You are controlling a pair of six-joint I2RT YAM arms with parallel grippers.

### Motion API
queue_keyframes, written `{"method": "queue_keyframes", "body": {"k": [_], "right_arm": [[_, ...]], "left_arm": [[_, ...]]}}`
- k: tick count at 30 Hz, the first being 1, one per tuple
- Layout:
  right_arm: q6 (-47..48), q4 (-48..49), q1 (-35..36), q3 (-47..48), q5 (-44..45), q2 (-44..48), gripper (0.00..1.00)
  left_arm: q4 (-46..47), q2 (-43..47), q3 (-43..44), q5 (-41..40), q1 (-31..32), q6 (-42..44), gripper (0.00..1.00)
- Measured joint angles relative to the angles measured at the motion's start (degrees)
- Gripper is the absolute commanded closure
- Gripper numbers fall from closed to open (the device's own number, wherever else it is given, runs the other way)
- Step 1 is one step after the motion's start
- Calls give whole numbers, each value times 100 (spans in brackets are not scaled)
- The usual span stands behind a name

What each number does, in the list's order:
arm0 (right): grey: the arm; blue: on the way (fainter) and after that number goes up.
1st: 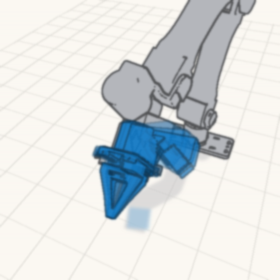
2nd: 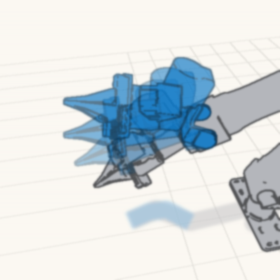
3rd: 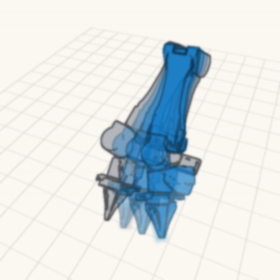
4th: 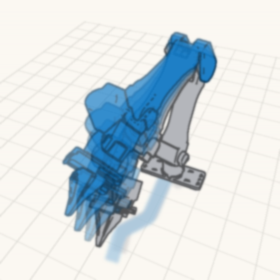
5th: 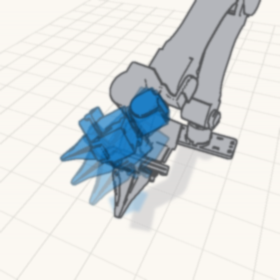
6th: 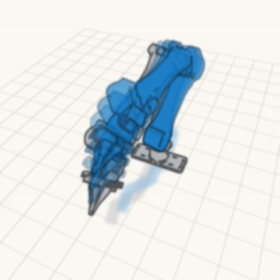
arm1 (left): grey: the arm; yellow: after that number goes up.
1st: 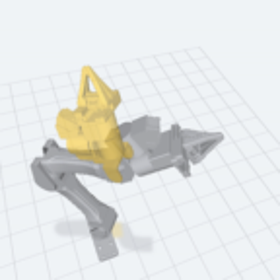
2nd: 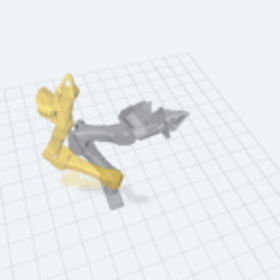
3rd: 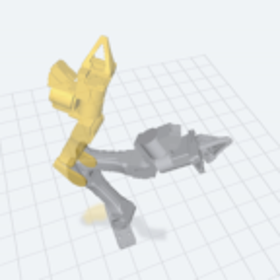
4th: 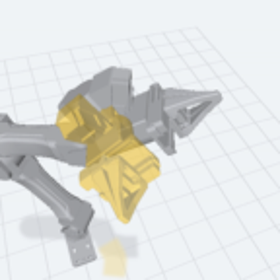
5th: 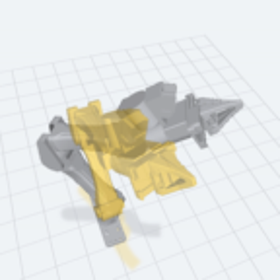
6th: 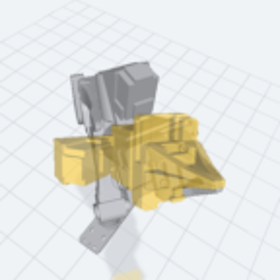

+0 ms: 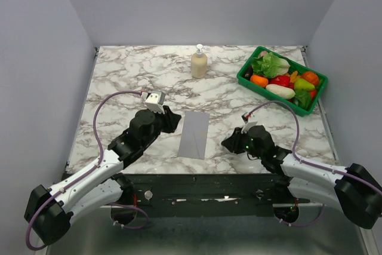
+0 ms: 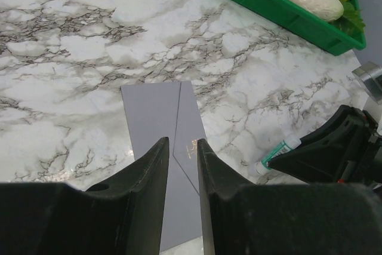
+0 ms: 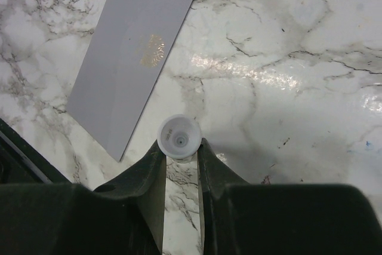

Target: Place the letter into the envelope and seal it

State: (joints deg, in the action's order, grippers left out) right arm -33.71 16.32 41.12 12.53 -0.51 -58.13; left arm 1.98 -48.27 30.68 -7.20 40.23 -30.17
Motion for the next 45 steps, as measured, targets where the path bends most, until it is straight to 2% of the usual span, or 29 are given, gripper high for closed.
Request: {"method": "queue_keyframes", "body": {"k": [17, 45], "right_arm": [[402, -46, 109, -13, 304, 98, 99], [802, -114, 1515, 367, 1790, -374, 99]], "left_arm": [[26, 0, -61, 4, -4, -13, 66], [50, 81, -125, 4, -4, -13, 67]]}}
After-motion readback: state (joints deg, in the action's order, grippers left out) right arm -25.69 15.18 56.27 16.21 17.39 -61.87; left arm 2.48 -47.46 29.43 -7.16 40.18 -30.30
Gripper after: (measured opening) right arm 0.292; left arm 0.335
